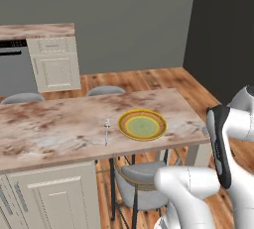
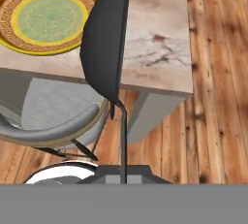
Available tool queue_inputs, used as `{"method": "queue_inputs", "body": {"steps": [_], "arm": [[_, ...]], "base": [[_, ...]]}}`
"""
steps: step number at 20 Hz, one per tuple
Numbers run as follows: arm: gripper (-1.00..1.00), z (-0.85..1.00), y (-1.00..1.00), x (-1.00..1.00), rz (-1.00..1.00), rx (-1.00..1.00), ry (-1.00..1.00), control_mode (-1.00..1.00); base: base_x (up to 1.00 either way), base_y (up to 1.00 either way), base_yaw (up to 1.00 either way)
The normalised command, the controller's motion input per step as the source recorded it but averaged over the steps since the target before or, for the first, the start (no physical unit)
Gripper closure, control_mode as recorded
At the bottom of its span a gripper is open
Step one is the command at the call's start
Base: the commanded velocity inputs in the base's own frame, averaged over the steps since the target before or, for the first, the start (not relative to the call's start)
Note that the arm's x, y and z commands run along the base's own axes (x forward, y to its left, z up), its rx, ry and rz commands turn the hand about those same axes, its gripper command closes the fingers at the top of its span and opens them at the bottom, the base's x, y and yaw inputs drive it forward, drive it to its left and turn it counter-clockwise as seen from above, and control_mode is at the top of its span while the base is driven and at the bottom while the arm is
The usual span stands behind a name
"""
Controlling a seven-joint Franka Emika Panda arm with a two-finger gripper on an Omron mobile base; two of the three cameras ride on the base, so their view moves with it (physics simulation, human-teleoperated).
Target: Take the fork and place it on the left side of the plate. Then take the spoon and place it on the right side of the plate. Make sure they're directly next to the plate.
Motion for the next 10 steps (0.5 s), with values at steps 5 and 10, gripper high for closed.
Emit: {"method": "queue_inputs", "body": {"steps": [5, 10], "arm": [[1.00, -0.01, 0.15, 0.79, 0.00, 0.09, 0.03, -1.00], [1.00, -0.03, 0.01, 0.76, 0.00, 0.12, 0.04, -1.00]], "base": [[0.00, 0.00, 0.00], [0.00, 0.00, 0.00]]}}
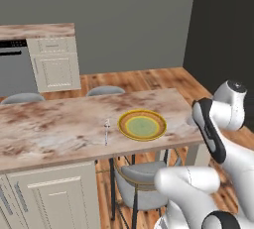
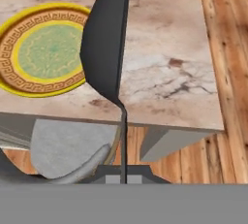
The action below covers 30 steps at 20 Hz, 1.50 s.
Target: Take the fork and place it on the left side of the plate. Then take the spoon and place it on the right side of the plate. Make sure they're directly next to the plate.
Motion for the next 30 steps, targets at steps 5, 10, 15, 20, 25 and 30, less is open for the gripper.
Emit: {"method": "queue_inputs", "body": {"steps": [5, 10, 15, 20, 25, 30], "arm": [[1.00, -0.15, 0.00, 0.71, 0.00, 0.12, 0.04, -1.00], [1.00, -0.31, 0.00, 0.46, 0.00, 0.06, 0.03, -1.00], [1.00, -0.29, 0.00, 0.15, -0.05, 0.00, 0.02, -1.00], [1.00, -0.23, 0.00, 0.07, -0.08, -0.03, 0.02, -1.00], [1.00, -0.29, 0.01, 0.03, -0.03, -0.05, 0.01, -1.00], [1.00, -0.24, 0.08, 0.17, 0.00, -0.05, 0.04, -1.00]], "base": [[0.00, 0.00, 0.00], [0.00, 0.00, 0.00], [0.00, 0.00, 0.00], [0.00, 0.00, 0.00], [0.00, 0.00, 0.00], [0.00, 0.00, 0.00]]}}
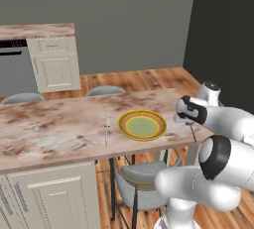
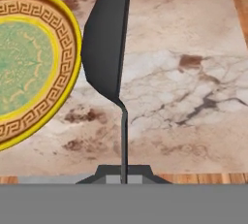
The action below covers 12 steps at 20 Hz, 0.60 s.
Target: Take the fork and place it on the left side of the plate. Then take the spoon and place it on the right side of the plate. Make sure they're directly next to the plate.
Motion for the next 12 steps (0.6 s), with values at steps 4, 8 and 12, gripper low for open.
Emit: {"method": "queue_inputs", "body": {"steps": [4, 8, 12], "arm": [[1.00, -0.12, 0.14, 0.24, 0.00, -0.03, 0.04, -1.00], [1.00, -0.03, 0.11, 0.34, 0.00, -0.01, 0.03, -1.00], [1.00, -0.08, 0.02, 0.42, 0.00, -0.01, 0.02, -1.00]], "base": [[0.00, 0.00, 0.00], [0.00, 0.00, 0.00], [0.00, 0.00, 0.00]]}}
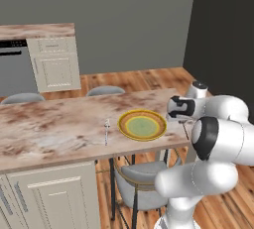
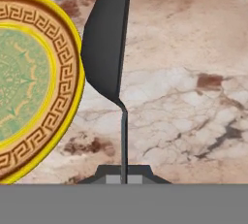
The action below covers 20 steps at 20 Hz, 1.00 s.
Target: Take the fork and place it on the left side of the plate. Then take the spoon and place it on the right side of the plate. Make sure they're directly next to the plate.
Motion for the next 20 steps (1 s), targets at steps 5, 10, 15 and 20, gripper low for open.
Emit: {"method": "queue_inputs", "body": {"steps": [5, 10, 15, 20], "arm": [[1.00, -0.19, 0.01, 0.37, 0.00, -0.01, 0.03, -1.00], [1.00, -0.17, 0.00, 0.16, 0.00, 0.00, 0.00, -1.00], [1.00, -0.20, 0.00, 0.09, 0.00, 0.00, 0.00, -1.00], [1.00, -0.15, 0.02, 0.09, 0.00, 0.00, 0.00, -1.00]], "base": [[0.00, 0.00, 0.00], [0.00, 0.00, 0.00], [0.00, 0.00, 0.00], [0.00, 0.00, 0.00]]}}
